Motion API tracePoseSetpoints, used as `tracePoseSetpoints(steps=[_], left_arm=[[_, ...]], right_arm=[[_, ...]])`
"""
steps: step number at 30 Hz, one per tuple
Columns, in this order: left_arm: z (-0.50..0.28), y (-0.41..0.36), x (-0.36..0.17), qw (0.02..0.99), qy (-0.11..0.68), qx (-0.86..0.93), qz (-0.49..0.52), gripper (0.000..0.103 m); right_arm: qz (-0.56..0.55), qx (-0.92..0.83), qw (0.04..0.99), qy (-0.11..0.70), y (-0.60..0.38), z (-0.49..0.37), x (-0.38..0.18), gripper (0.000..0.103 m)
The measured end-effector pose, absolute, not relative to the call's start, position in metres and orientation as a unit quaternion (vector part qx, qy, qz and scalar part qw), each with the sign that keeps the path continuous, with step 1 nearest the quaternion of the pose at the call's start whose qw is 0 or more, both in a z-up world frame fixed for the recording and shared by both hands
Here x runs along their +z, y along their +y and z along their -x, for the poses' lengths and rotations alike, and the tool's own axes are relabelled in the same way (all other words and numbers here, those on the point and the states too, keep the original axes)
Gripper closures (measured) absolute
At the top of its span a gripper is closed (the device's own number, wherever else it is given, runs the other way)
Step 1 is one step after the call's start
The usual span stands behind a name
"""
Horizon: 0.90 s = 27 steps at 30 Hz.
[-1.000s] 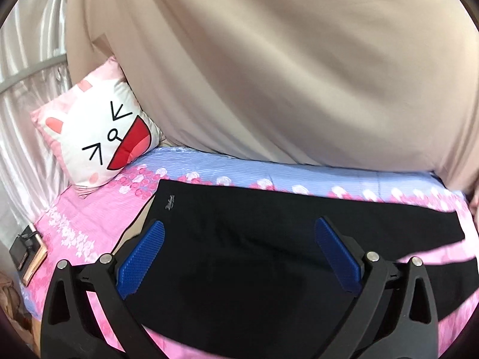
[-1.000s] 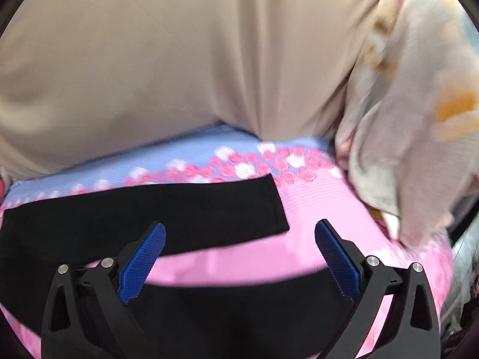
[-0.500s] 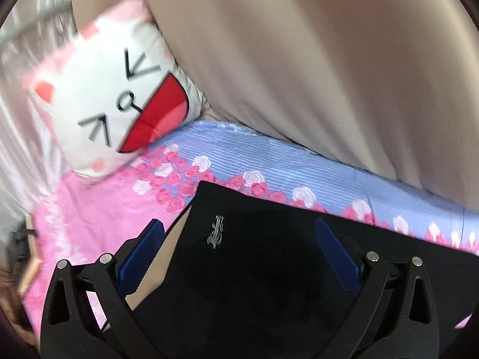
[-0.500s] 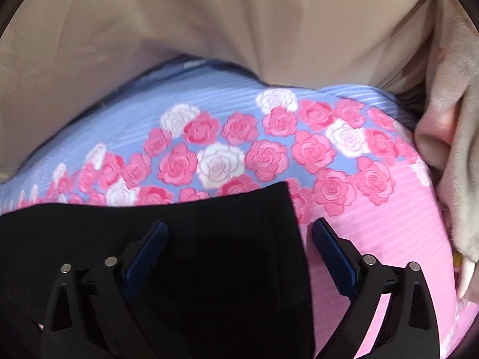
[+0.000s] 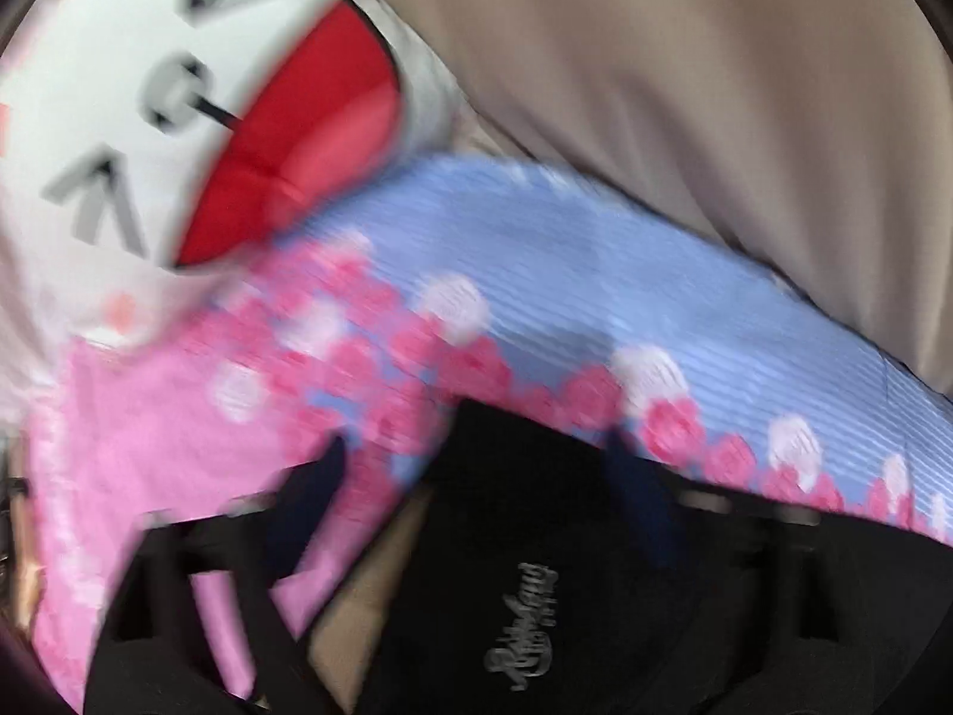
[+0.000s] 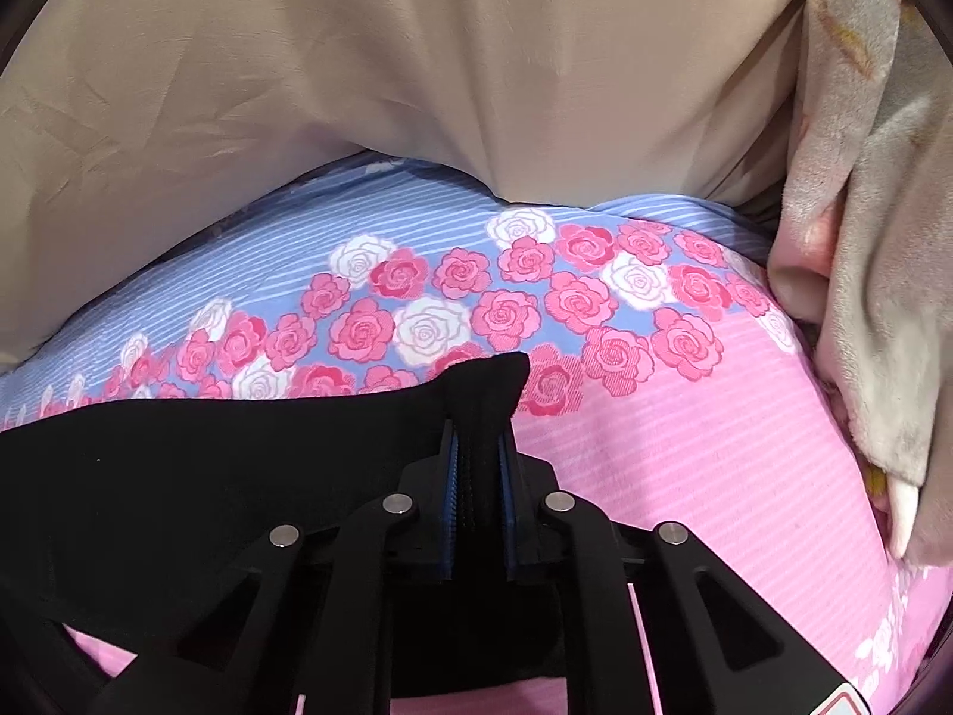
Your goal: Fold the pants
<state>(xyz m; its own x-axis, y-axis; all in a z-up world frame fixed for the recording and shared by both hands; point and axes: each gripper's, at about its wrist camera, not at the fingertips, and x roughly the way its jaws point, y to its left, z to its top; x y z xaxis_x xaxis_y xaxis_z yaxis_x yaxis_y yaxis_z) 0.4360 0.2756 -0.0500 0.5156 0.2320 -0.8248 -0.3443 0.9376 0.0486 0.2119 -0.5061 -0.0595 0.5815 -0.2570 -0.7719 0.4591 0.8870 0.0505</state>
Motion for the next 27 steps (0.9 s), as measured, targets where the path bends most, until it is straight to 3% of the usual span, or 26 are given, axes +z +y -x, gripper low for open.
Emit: tracePoseSetpoints(steps=[2,4,13,18,22,25,27], left_arm=[[-0.435,0.279,-0.053,0.864,0.472,0.152,0.086,0.073],[-0.428,0.279,-0.045,0.869,0.466,0.137,0.091,0.080],[-0.305,0.258,0.058,0.932,0.351,0.077,0.054,0.081],[-0.212,0.268,0.086,0.940,0.334,0.054,0.050,0.080],[-0.154,0.276,0.070,0.929,0.364,0.062,0.032,0.079],[-0.126,0.281,0.025,0.901,0.425,0.080,0.013,0.076],[-0.115,0.280,0.004,0.891,0.441,0.104,0.000,0.063]], right_arm=[[-0.123,-0.206,0.882,0.407,-0.504,-0.209,-0.054,0.093],[-0.127,-0.207,0.885,0.397,-0.501,-0.200,-0.047,0.094],[-0.125,-0.181,0.913,0.344,-0.478,-0.143,0.003,0.094],[-0.106,-0.167,0.925,0.323,-0.460,-0.075,0.027,0.095],[-0.095,-0.165,0.924,0.332,-0.451,-0.024,0.021,0.095],[-0.095,-0.173,0.912,0.359,-0.449,0.007,-0.002,0.093],[-0.099,-0.176,0.904,0.376,-0.448,0.021,-0.019,0.085]])
